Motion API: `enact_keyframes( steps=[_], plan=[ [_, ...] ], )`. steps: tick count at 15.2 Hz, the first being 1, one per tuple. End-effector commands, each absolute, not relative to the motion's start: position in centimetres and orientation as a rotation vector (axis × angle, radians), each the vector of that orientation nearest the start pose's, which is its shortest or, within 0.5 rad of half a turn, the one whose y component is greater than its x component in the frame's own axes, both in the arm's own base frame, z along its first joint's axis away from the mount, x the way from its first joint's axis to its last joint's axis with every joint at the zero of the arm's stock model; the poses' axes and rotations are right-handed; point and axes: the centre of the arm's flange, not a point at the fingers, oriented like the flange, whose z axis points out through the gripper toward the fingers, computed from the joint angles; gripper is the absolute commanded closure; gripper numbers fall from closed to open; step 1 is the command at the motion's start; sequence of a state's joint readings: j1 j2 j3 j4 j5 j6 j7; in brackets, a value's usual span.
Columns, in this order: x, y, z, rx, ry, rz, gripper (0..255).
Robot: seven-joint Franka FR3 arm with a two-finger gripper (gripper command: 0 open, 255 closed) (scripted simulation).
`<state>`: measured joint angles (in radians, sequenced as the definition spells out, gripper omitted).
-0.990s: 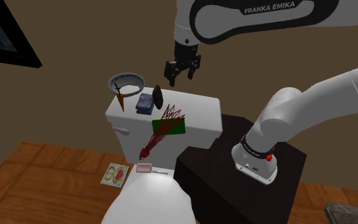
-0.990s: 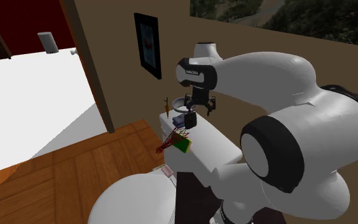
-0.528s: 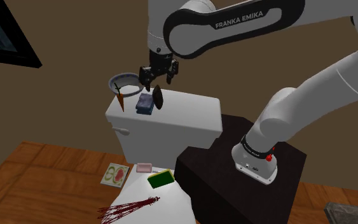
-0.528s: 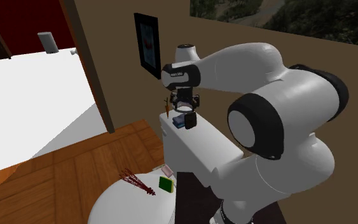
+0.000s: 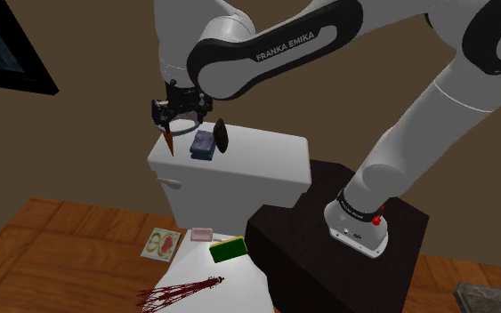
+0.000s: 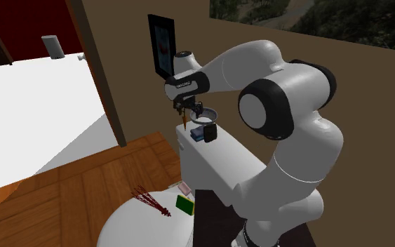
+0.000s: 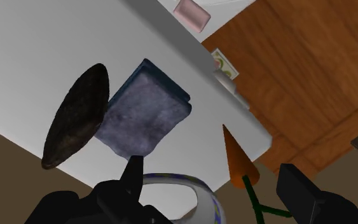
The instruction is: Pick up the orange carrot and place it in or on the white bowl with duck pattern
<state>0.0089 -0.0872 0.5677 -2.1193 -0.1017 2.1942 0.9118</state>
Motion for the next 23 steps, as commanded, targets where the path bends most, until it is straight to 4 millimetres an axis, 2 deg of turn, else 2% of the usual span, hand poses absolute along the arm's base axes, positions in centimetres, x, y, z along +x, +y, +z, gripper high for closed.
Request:
enact_keyframes(
  steps=[1,2,3,10,18,19,23],
  plan=[
    [46.8,31.9,45.3,-3.085,0.462,-0.353,0],
    [47.6,32.9,45.2,-3.081,0.473,-0.372,0],
    [47.7,33.0,45.1,-3.081,0.474,-0.374,0],
    [48.6,32.8,41.3,-3.081,0.474,-0.374,0],
    [48.6,32.8,41.3,-3.081,0.474,-0.374,0],
    [48.6,32.8,41.3,-3.081,0.474,-0.374,255],
    [48.6,32.8,41.3,-3.081,0.474,-0.374,255]
  ],
)
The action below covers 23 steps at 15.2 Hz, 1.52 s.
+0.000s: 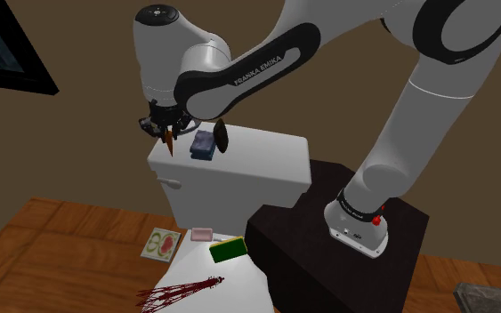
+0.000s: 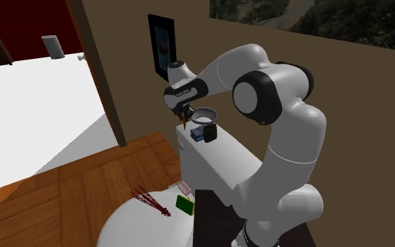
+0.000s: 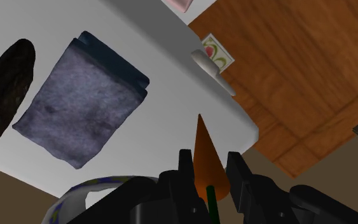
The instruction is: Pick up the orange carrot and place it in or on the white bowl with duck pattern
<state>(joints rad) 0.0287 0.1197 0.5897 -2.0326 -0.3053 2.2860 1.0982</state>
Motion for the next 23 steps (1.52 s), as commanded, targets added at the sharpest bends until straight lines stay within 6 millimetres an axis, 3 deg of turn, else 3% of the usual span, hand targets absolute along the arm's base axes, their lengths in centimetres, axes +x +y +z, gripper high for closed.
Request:
enact_keyframes(
  steps=[1,5,23],
  plan=[
    [48.6,32.8,41.3,-3.081,0.474,-0.374,255],
    [48.6,32.8,41.3,-3.081,0.474,-0.374,255],
    [48.6,32.8,50.8,-3.081,0.474,-0.374,255]
  ],
)
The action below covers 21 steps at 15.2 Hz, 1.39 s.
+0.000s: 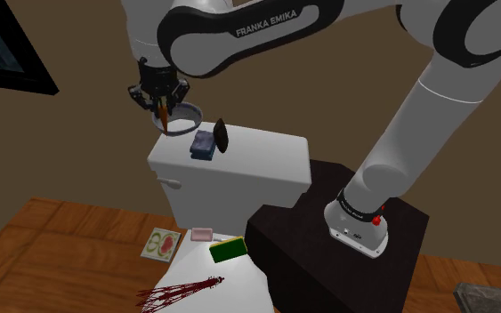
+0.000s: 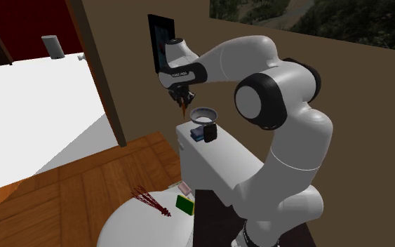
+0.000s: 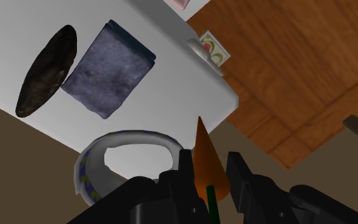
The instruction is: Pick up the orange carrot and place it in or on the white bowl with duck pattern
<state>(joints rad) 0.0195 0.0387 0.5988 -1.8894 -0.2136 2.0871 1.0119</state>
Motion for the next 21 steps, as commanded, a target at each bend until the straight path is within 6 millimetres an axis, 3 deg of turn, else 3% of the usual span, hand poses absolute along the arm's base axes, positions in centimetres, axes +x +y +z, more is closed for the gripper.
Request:
enact_keyframes(
  steps=[1,5,17,21],
  plan=[
    [48.6,32.8,51.3,-3.081,0.474,-0.374,255],
    [48.6,32.8,53.3,-3.081,0.474,-0.374,255],
    [59.5,21.7,55.3,-3.081,0.474,-0.374,255],
    [59.5,21.7,53.2,-3.081,0.474,-0.374,255]
  ],
)
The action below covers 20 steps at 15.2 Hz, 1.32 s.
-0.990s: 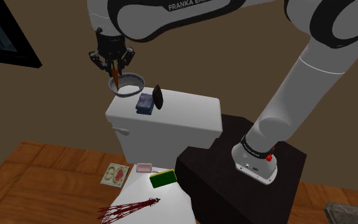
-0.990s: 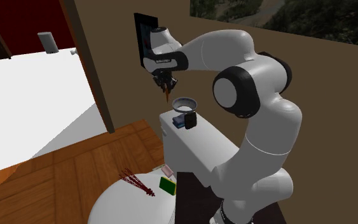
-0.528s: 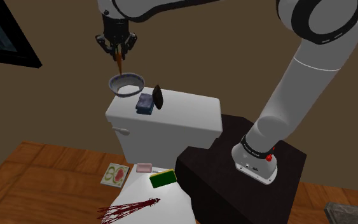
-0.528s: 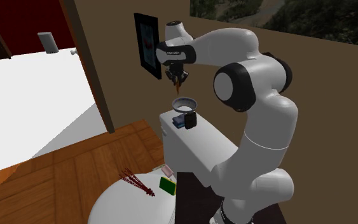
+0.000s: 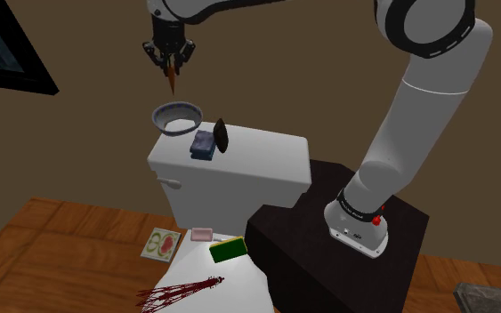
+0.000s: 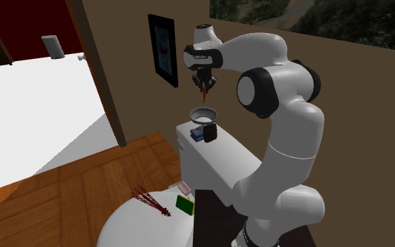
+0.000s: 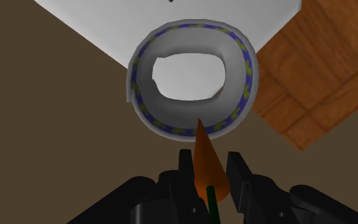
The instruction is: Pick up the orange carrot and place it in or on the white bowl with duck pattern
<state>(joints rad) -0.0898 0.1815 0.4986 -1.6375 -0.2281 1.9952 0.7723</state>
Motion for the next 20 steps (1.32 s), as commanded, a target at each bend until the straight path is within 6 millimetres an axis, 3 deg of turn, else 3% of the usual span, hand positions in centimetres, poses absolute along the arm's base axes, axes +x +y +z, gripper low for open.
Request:
enact_keyframes(
  steps=[1,13,20],
  plan=[
    [59.5,21.7,52.7,-3.081,0.474,-0.374,255],
    [59.5,21.7,46.3,-3.081,0.474,-0.374,255],
    [59.5,21.7,46.3,-3.081,0.474,-0.374,255]
  ],
)
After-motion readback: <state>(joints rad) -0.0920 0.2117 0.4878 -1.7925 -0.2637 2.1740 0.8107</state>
